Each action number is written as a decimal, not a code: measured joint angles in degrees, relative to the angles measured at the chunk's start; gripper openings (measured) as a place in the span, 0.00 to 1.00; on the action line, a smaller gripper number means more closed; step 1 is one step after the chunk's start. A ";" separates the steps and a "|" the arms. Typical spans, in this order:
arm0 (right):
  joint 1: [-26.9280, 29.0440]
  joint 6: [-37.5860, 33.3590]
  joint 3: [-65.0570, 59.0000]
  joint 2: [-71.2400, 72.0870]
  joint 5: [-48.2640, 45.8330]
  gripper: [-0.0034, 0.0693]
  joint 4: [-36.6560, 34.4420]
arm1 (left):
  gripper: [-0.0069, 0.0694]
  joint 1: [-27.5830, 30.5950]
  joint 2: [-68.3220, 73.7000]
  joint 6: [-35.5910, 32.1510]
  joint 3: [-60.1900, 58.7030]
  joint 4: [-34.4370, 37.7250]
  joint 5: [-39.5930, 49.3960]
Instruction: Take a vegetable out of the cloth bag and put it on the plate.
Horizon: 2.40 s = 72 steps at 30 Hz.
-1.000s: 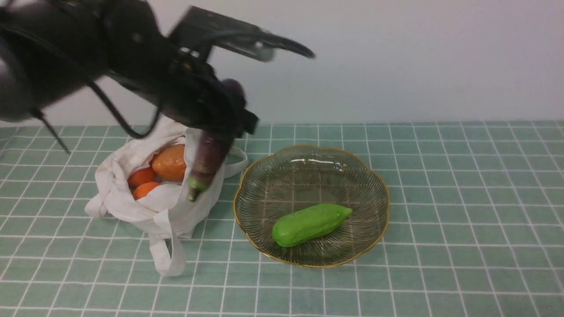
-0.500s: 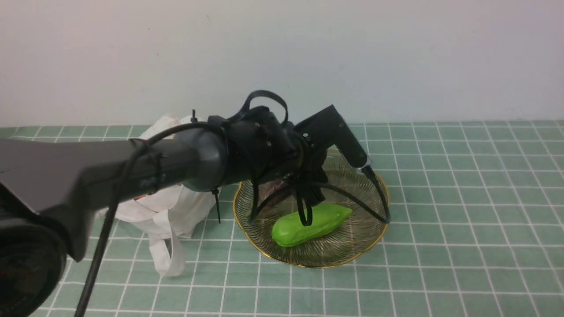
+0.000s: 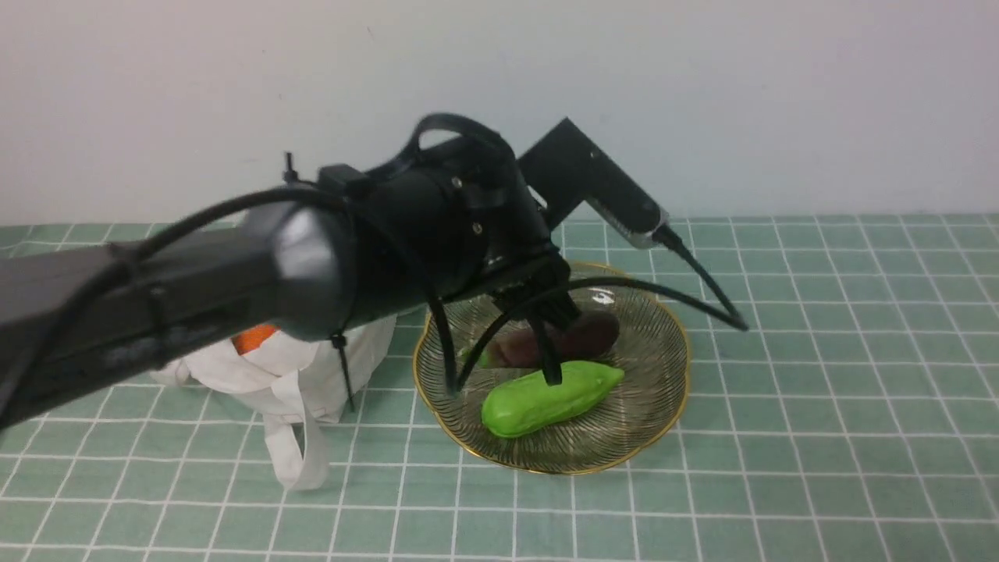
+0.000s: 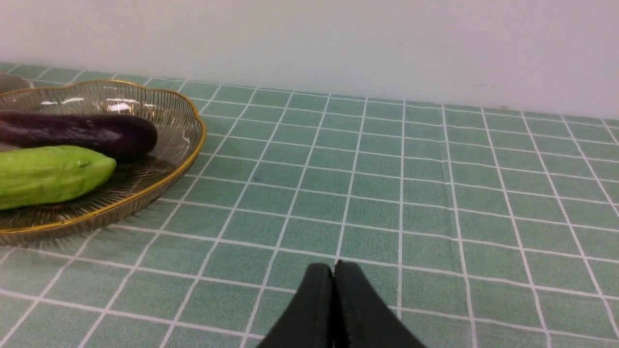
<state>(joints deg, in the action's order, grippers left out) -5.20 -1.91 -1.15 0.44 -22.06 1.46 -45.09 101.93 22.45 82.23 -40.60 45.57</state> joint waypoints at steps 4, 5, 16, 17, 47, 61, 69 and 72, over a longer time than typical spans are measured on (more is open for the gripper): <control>0.00 0.00 0.00 0.00 0.00 0.03 0.00 | 0.17 -3.88 -8.13 0.44 0.00 1.23 16.64; 0.00 0.00 0.00 0.00 0.00 0.03 0.00 | 0.14 -4.35 -9.84 0.54 0.00 2.13 19.51; 0.00 0.00 0.00 0.00 0.00 0.03 0.00 | 0.09 -5.21 -42.74 -0.65 -21.09 23.90 20.22; 0.00 0.00 0.00 0.00 0.00 0.03 0.00 | 0.09 -5.21 -45.75 -0.65 -24.40 25.05 16.85; 0.00 0.00 0.00 0.00 0.00 0.03 0.00 | 0.09 -3.00 -79.18 -5.51 -62.33 31.19 -25.30; 0.00 0.00 0.00 0.00 0.00 0.03 0.00 | 0.09 34.88 -91.38 -26.41 -78.80 42.48 -29.51; 0.00 0.00 0.00 0.00 0.00 0.03 0.00 | 0.09 42.60 -102.11 -26.25 -83.79 44.21 -28.79; 0.00 0.00 0.00 0.00 0.06 0.03 0.00 | 0.09 42.79 -102.53 -26.25 -83.79 44.32 -26.01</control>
<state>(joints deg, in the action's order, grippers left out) -5.20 -1.91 -1.15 0.44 -21.99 1.46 -2.29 -0.59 -3.80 -1.56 3.72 19.56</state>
